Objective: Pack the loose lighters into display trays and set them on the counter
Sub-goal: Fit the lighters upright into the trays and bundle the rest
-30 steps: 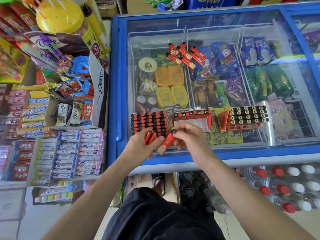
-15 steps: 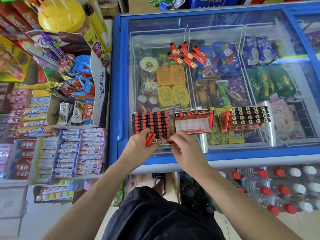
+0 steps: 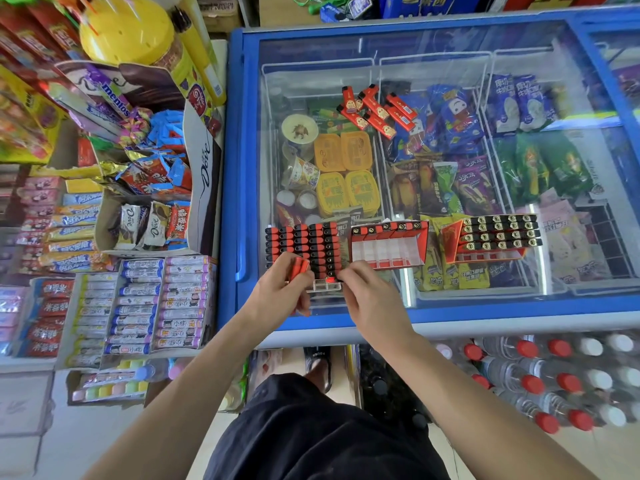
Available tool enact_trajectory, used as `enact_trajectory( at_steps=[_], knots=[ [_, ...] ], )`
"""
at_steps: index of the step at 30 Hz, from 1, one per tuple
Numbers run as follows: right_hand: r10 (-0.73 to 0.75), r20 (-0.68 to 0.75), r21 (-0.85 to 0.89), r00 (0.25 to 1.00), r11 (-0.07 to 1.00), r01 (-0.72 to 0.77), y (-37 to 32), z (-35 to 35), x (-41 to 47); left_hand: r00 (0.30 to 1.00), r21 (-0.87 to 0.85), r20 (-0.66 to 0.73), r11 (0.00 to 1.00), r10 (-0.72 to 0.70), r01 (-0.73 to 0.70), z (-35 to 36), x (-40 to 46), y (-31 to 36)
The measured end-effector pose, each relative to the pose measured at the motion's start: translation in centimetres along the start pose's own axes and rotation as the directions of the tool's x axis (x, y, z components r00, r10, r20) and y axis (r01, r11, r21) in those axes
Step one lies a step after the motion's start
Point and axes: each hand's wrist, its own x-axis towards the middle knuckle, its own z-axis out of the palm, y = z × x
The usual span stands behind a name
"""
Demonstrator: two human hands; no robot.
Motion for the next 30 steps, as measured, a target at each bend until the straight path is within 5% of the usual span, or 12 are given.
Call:
enact_trajectory(
  at_steps=[6,11,17,23,25,28,30],
  knots=[
    [-0.014,-0.024,0.009,1.000,1.000,0.014,-0.3,0.2,-0.4,1.000,-0.156,-0.003,0.988,0.014,-0.014,0.0,-0.4,0.3],
    [0.061,-0.059,0.079,0.996,0.995,-0.056,-0.4,0.6,-0.1,0.998,-0.074,-0.013,0.996,0.054,-0.055,-0.2,-0.9,0.4],
    [-0.039,-0.045,-0.019,0.998,0.999,0.039,-0.5,0.7,0.0,0.996,0.007,-0.022,0.996,0.084,-0.083,-0.6,-0.9,-0.1],
    [0.120,-0.125,0.203,0.985,0.975,-0.093,-2.1,-0.7,0.8,0.995,-0.010,-0.005,0.995,0.097,-0.097,-0.3,-0.6,-0.1],
    [0.272,-0.038,0.423,0.962,0.876,-0.231,-3.3,-1.8,1.4,0.997,-0.065,0.004,0.995,0.081,-0.080,-0.1,-0.6,0.2],
    [0.455,0.305,0.734,0.837,0.448,-0.511,-4.6,-3.5,2.3,0.996,-0.085,0.023,0.993,0.081,-0.079,0.2,-0.6,0.6],
    [0.441,0.359,0.743,0.823,0.399,-0.538,-4.6,-3.9,2.4,0.996,-0.073,0.026,0.993,0.090,-0.088,0.2,-0.5,0.6]
  ],
)
